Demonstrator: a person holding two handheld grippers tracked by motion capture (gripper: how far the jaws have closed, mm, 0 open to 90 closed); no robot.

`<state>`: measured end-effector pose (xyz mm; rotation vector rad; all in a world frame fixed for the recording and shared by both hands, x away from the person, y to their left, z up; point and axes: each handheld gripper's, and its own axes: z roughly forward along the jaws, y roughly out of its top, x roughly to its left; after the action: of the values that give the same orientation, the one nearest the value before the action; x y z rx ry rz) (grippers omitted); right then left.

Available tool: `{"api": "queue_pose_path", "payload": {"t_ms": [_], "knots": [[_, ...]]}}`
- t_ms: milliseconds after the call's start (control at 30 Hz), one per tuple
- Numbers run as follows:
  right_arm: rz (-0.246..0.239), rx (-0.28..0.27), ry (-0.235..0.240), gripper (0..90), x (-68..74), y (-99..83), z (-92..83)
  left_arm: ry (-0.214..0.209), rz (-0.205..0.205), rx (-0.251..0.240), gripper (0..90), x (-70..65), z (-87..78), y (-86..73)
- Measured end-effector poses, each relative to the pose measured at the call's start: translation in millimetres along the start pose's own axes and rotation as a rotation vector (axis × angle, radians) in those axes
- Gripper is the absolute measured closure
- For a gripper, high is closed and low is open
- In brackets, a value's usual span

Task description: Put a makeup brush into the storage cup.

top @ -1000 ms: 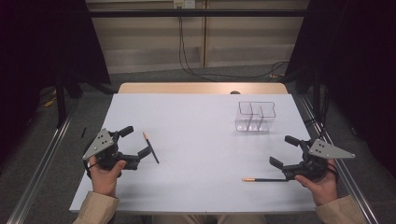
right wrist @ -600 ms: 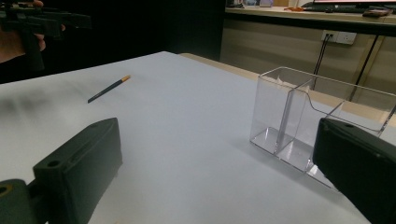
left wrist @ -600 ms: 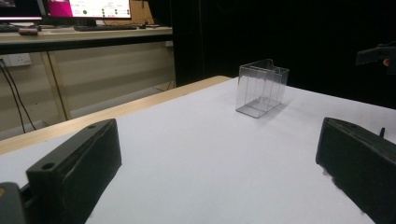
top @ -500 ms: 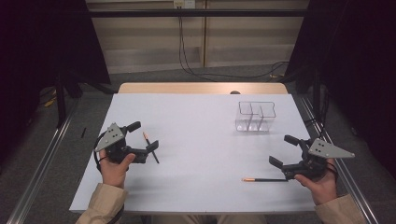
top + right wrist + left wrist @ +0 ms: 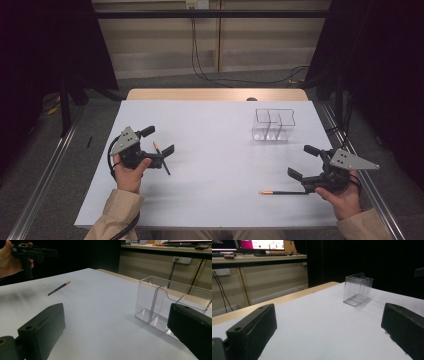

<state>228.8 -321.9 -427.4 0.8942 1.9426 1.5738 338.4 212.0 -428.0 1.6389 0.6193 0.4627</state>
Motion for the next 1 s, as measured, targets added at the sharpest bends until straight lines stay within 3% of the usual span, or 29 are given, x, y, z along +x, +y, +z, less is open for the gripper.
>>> {"api": "queue_pose_path", "payload": {"t_ms": [200, 300, 500, 533, 1000], "knots": [[-0.001, -0.002, 0.004, 0.7, 0.5, 0.4, -0.3, 0.019, -0.016, 0.017, 0.0, 5.2, 4.6, -2.0], [-0.002, -0.002, 0.005, 0.7, 0.5, 0.5, -0.2, 0.033, -0.005, 0.045, 0.0, 7.2, 7.1, -3.1], [-0.002, -0.005, 0.007, 0.7, 0.2, 0.7, -0.8, 0.046, -0.029, 0.087, 0.0, 10.1, 12.4, -5.5], [-0.001, -0.003, 0.006, 0.7, 0.2, 0.6, -0.8, 0.062, -0.029, 0.122, 0.0, 11.1, 14.8, -5.8], [-0.006, 0.002, 0.011, 0.8, 0.4, 0.1, 0.5, 0.101, -0.078, 0.303, 0.0, 17.0, 23.2, -1.3]]}}
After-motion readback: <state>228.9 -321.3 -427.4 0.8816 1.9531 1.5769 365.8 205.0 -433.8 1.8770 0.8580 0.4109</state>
